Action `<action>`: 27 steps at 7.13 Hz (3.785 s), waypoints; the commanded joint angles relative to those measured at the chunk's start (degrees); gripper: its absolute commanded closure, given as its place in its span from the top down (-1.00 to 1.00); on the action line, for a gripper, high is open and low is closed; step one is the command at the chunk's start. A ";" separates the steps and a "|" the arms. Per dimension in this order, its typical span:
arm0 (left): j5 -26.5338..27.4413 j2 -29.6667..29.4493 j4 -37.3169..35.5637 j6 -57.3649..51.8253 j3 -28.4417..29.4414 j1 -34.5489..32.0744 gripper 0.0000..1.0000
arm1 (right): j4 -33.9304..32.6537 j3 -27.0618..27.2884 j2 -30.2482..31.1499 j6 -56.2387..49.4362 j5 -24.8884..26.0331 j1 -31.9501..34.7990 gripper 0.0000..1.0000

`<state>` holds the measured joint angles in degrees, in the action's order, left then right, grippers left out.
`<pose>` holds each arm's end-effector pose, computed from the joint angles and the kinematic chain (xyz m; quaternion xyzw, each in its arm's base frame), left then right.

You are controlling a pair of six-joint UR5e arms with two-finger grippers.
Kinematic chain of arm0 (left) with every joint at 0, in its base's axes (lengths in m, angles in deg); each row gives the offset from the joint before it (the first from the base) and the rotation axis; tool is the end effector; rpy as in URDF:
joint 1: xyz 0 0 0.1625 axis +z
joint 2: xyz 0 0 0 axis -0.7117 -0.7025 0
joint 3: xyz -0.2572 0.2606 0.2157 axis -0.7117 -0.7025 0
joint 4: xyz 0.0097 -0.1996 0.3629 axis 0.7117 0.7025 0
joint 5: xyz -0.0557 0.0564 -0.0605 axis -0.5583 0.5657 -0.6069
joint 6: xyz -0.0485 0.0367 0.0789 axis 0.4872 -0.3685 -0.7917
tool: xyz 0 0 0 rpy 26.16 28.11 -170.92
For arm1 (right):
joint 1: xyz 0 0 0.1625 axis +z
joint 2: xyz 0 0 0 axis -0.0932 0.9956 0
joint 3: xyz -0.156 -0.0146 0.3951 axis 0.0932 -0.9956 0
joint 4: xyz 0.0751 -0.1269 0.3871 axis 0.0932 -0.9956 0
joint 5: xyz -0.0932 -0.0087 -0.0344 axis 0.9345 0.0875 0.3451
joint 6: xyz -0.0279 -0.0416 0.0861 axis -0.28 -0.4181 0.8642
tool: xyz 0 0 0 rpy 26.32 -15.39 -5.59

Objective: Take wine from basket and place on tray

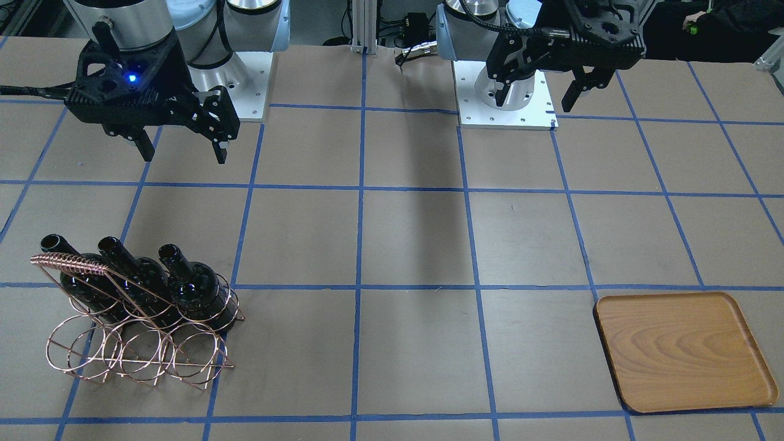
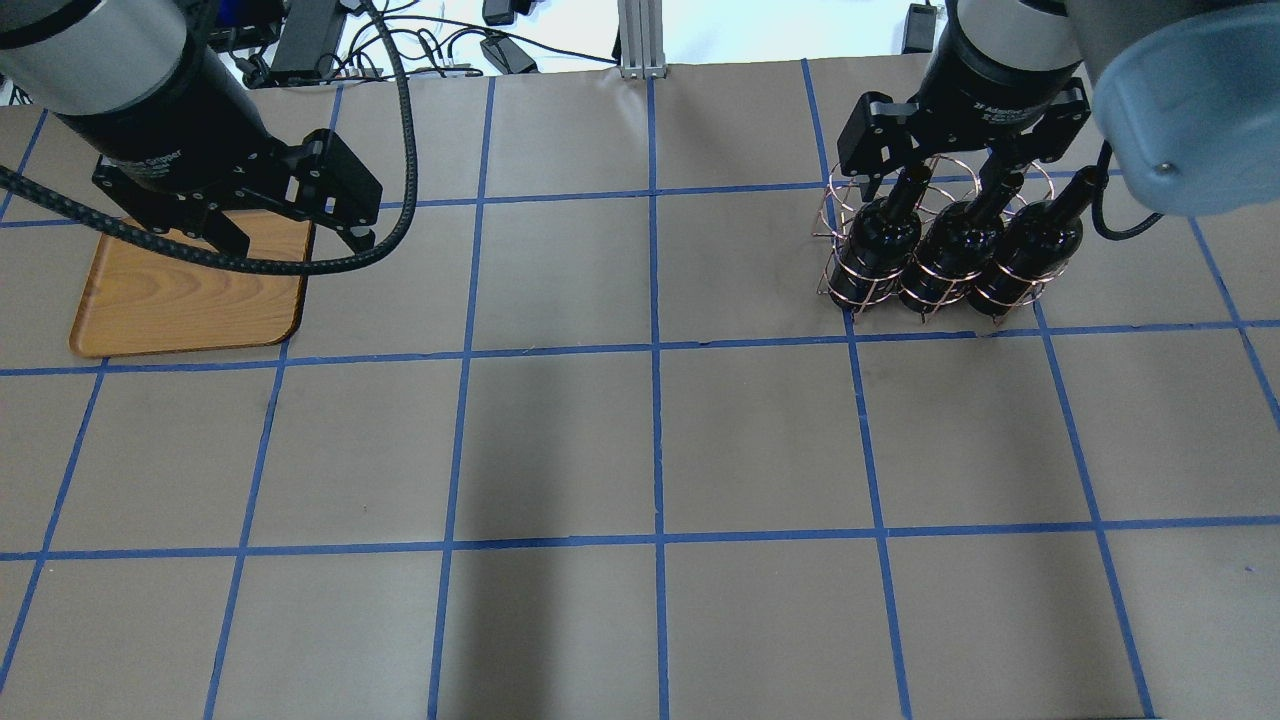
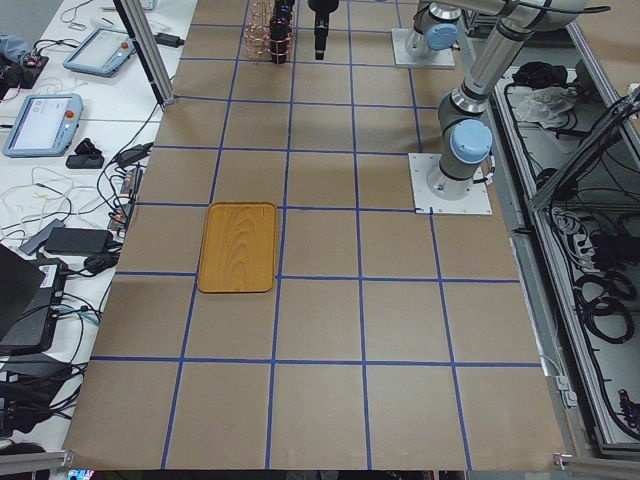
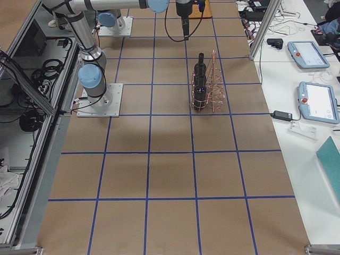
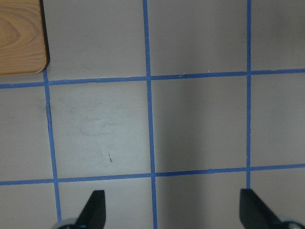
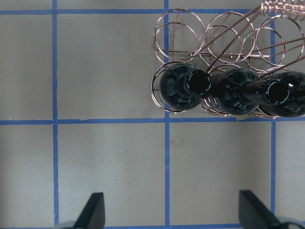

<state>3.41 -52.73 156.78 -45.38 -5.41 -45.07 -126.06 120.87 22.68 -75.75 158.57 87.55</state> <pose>-0.1395 -0.4395 0.5544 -0.0170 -0.9995 0.0215 0.0140 0.1556 -0.4892 0.5093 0.0001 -0.9977 0.0676 0.0101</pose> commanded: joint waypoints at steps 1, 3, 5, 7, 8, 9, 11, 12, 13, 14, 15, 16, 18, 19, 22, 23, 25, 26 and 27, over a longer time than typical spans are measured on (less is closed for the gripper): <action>0.05 0.01 0.00 -0.02 -0.07 0.00 1.00 | -0.22 -0.09 0.01 -0.33 0.05 -0.26 1.00; -0.04 0.01 0.09 0.07 -0.07 0.00 1.00 | 0.22 0.00 -0.08 -0.42 -0.04 -0.18 1.00; -0.04 -0.08 0.00 0.33 -0.07 0.00 1.00 | -0.31 -0.09 -0.08 -0.34 0.05 -0.18 1.00; 0.05 -0.08 0.09 0.25 -0.07 0.00 1.00 | -0.13 -0.09 -0.08 0.19 -0.22 -0.26 1.00; 0.05 -0.08 0.00 0.25 -0.07 0.00 1.00 | -0.22 -0.09 -0.08 -0.24 -0.30 -0.26 1.00; -0.04 0.01 0.00 0.25 -0.07 0.00 1.00 | -0.39 -0.17 -0.08 0.19 -0.39 -0.53 1.00; -0.04 -0.08 0.09 0.25 -0.07 0.00 1.00 | -1.10 -0.18 -0.08 -0.24 -1.01 -3.15 1.00; -0.04 -0.08 0.00 0.25 -0.07 0.00 1.00 | -1.45 -0.18 -0.17 -0.33 -1.27 -4.30 1.00; -0.04 0.01 0.09 0.25 -0.07 0.00 1.00 | -3.89 -0.18 -0.52 -0.51 -1.18 -4.57 1.00; -0.04 0.01 0.00 0.25 -0.07 0.00 1.00 | -6.17 -0.18 -2.00 -1.56 -1.01 -4.74 1.00; -0.04 0.01 0.00 0.25 -0.07 0.00 1.00 | -8.72 -0.35 -3.49 -1.74 -0.83 -5.27 1.00; -0.13 0.01 0.00 0.25 -0.07 0.00 1.00 | -10.66 -0.26 -5.08 -5.57 -0.92 -7.36 0.99; -0.04 0.01 0.00 0.25 -0.07 0.00 1.00 | -10.94 -0.18 -6.49 -11.13 -1.18 -11.24 0.85; -0.13 0.01 0.09 0.25 -0.07 0.00 1.00 | -11.03 -0.09 -7.45 -11.15 -1.01 -11.34 0.82; -0.04 0.01 0.09 0.25 -0.07 0.00 1.00 | -10.86 0.00 -11.06 -11.23 -0.22 -11.34 0.70; -0.04 0.01 0.09 0.25 -0.07 0.00 1.00 | -10.59 0.09 -11.33 -11.15 -0.22 -11.34 0.70; -0.04 0.09 0.09 0.25 -0.07 0.00 1.00 | -8.06 0.18 -11.95 -11.23 -0.04 -11.43 0.67; -0.04 0.09 0.09 0.33 -0.07 0.00 1.00 | -7.61 0.18 -11.95 -11.23 0.05 -11.43 0.67; -0.13 0.01 0.09 0.25 -0.07 0.00 1.00 | -6.82 0.18 -11.95 -11.23 0.13 -11.43 0.64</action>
<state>3.35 -52.67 156.87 -45.10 -5.48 -45.07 -133.93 121.04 10.78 -86.98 158.61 76.13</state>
